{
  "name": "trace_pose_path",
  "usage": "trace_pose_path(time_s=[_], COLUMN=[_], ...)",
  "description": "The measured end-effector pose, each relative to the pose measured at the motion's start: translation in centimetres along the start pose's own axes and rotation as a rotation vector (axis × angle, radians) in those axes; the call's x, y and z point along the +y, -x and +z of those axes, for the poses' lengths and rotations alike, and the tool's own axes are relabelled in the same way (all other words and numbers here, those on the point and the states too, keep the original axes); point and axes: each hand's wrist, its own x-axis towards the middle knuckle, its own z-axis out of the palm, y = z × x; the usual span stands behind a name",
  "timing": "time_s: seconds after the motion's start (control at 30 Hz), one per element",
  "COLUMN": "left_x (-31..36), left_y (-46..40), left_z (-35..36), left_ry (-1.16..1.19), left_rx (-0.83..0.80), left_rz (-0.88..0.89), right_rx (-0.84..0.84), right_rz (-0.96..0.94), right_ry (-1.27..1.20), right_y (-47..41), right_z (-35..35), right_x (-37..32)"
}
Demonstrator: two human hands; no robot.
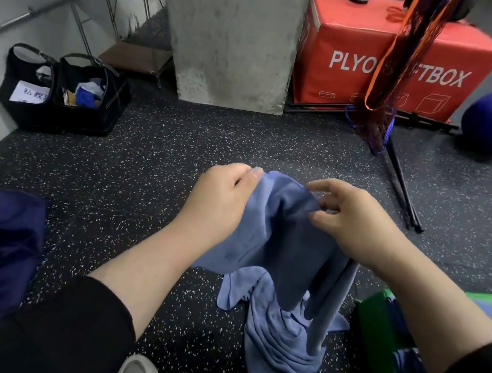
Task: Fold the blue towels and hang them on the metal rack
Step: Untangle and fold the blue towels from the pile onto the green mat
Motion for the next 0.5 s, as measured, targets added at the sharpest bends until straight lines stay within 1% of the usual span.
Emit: trace_pose_path(time_s=[0.1,0.2,0.3,0.37,0.43,0.5], left_x=[-0.2,0.6,1.2,1.2,1.2,1.3], left_y=[0.5,1.0,1.2,1.4,1.4,1.3], left_z=[0.7,1.1,1.2,1.4,1.5,1.2], left_ry=[-0.115,-0.152,-0.227,-0.285,-0.326,-0.333], left_rx=[-0.085,-0.143,-0.303,-0.365,-0.355,-0.301], left_rz=[0.080,0.079,0.082,0.101,0.082,0.059], right_rx=[-0.030,-0.054,-0.052,-0.044,-0.041,-0.044], right_rz=[-0.008,-0.049,-0.097,-0.103,-0.105,-0.089], right_ry=[-0.006,-0.009,0.040,0.064,0.064,0.049], right_y=[0.2,0.5,0.7,0.8,0.8,0.6], right_z=[0.3,0.4,0.5,0.5,0.6,0.6], right_x=[-0.3,-1.1,-1.8,-2.0,-1.9,-1.6])
